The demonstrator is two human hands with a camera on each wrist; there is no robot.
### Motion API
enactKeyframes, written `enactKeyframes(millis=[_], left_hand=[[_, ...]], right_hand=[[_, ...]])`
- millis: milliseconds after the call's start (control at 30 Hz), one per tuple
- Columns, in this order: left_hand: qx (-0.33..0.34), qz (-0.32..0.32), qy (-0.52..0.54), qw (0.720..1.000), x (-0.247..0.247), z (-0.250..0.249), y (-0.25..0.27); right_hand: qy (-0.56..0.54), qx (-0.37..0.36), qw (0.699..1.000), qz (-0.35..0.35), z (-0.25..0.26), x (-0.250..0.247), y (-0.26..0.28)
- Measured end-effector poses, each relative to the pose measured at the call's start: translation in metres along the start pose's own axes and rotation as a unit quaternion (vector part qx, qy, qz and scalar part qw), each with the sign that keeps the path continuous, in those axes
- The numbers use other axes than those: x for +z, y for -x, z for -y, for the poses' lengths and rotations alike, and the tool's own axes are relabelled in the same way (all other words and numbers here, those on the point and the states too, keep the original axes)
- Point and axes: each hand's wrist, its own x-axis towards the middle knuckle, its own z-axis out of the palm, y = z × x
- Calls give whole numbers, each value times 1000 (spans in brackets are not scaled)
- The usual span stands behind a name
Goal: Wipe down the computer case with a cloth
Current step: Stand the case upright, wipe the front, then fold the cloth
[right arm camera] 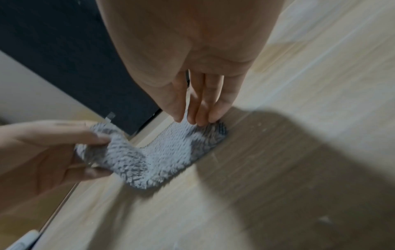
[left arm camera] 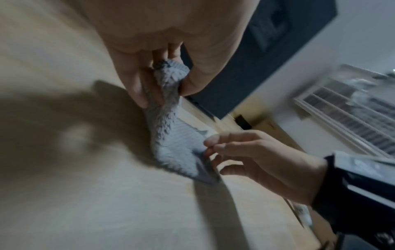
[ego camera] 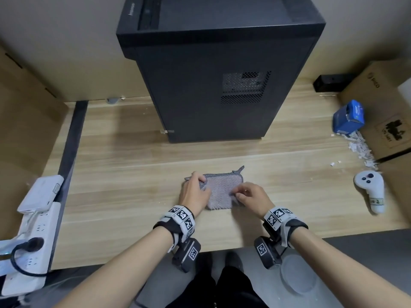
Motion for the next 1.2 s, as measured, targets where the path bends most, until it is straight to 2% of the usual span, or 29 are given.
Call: enactKeyframes(millis=[100, 167, 233, 300, 467, 633, 733, 867, 967, 1033, 1100, 1200], left_hand=[[81, 67, 9, 994, 19, -29, 2], [102, 153, 54, 982, 28, -39, 4], [112, 184, 83, 973, 34, -38, 5], [106, 174, 78, 976, 34, -31, 4], [82, 91, -7, 992, 27, 2, -1], [137, 105, -162, 972, 33, 9, 3], [140, 100, -189, 967, 41, 12, 3], [148, 83, -167, 971, 41, 15, 3], [139, 78, -158, 975, 36, 17, 5], [120, 87, -142, 979, 33, 19, 6], [95, 87, -99, 987, 31, 20, 5], [45, 93, 31, 994, 30, 14, -7]], right_hand=[[-3, 19, 1000, -16, -8, -14, 8], [1, 34, 999, -24, -16, -22, 10], [-3, 49, 998, -27, -23, -27, 12], [2, 59, 998, -33, -26, -27, 14], [8, 87, 993, -79, -21, -19, 6], [102, 103, 988, -58, -6, -8, -9], [119, 97, 987, -42, 2, -6, -14], [20, 73, 995, -62, 16, -6, -7], [-82, 94, 989, -79, 17, -5, -1], [-93, 108, 987, -77, 16, -4, -1], [-90, 111, 987, -76, 15, -1, -3], [-105, 115, 985, -81, 12, 5, -5]])
